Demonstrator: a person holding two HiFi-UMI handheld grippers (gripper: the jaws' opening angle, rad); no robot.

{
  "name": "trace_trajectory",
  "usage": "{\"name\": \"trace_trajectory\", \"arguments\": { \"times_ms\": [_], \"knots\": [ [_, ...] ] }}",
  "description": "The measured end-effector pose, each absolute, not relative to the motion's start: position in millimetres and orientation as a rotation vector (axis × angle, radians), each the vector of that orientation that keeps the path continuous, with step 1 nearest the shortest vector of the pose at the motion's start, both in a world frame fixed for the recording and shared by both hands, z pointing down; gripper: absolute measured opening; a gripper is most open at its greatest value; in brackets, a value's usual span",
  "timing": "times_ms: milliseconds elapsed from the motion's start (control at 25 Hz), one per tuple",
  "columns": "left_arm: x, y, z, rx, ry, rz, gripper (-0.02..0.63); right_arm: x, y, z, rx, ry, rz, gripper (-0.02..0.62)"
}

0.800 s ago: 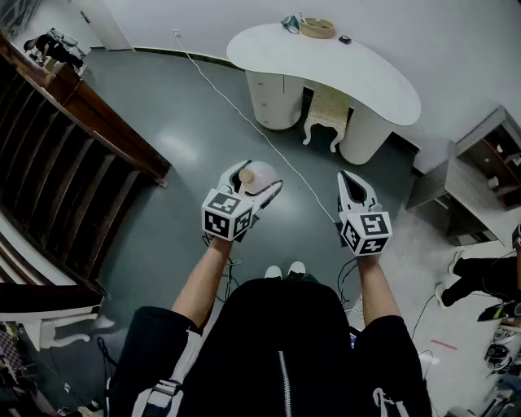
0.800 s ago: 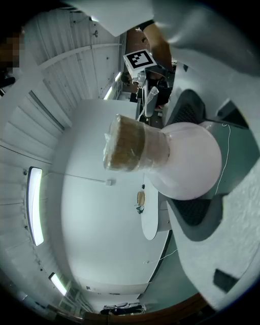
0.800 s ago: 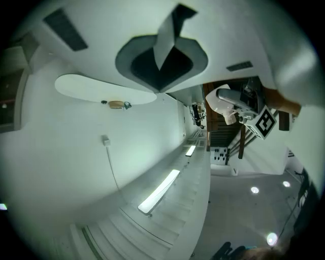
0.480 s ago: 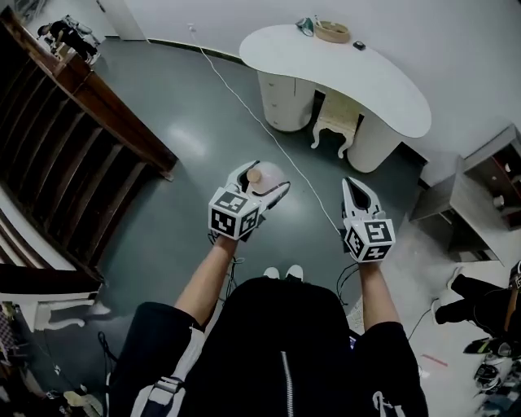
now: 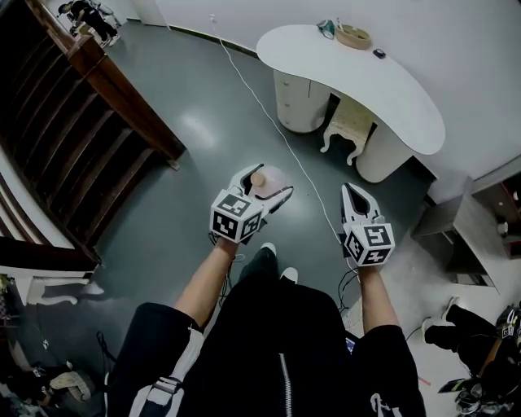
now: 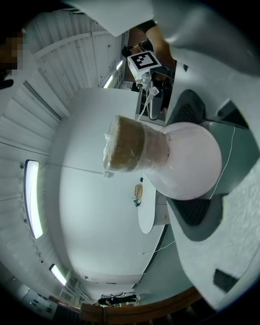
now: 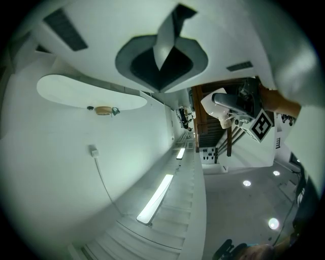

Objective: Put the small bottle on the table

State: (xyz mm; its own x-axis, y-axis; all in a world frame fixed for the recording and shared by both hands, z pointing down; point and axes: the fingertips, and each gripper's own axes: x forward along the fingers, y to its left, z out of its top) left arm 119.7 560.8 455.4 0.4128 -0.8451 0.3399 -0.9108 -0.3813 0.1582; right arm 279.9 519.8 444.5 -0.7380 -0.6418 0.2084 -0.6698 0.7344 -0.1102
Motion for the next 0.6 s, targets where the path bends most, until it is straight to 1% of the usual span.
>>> {"name": "trace_trajectory", "arguments": {
  "times_ms": [320, 600],
  "knots": [
    [93.9, 514.3, 462.4, 2.338, -1.532, 0.269, 0.402, 252.2, 472.4, 451.4, 1.032, -2.780, 0.272, 0.002],
    [57.3, 430.9, 468.9, 2.359, -1.480, 0.273, 0.400, 210.9, 395.0, 457.3, 1.060, -2.749, 0.290, 0.002]
  ]
}}
